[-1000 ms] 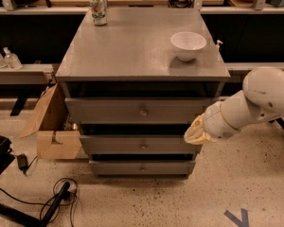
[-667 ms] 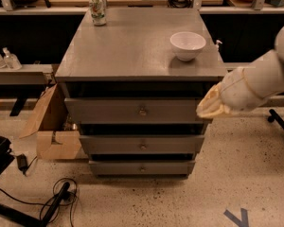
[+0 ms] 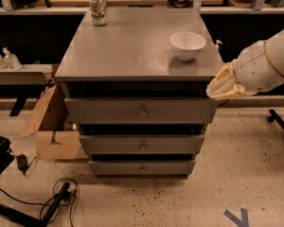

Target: Close top drawer

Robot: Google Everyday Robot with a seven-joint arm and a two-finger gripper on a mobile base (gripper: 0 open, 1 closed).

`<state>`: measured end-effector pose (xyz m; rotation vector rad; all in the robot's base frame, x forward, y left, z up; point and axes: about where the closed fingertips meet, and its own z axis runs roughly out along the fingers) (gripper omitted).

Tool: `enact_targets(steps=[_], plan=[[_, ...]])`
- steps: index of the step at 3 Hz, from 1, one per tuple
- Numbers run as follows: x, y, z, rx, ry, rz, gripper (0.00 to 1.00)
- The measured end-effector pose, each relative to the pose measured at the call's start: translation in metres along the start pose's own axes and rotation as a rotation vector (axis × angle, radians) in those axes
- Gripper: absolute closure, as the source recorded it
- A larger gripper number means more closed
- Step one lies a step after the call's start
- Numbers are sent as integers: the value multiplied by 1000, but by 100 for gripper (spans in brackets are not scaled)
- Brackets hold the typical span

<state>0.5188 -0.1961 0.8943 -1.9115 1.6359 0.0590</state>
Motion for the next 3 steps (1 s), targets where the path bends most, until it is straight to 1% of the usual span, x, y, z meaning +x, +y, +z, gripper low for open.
enact_targets(steps=[1, 2, 3], plan=[[-2, -1, 0, 0, -1, -4, 51], [-4, -1, 0, -1, -2, -7, 26], [-5, 0, 0, -2, -2, -9, 5]])
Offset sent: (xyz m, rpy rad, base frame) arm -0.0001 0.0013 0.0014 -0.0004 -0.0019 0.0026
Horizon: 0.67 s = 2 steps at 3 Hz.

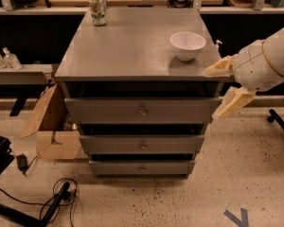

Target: Close top drawer

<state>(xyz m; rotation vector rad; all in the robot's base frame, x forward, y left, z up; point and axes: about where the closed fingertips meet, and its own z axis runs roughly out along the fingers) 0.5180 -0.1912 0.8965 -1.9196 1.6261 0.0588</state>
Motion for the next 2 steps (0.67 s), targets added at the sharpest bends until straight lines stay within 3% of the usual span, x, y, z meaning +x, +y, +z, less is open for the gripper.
enact_targets(steps=[2], plan=[[-1, 0, 0, -1, 0, -1, 0]])
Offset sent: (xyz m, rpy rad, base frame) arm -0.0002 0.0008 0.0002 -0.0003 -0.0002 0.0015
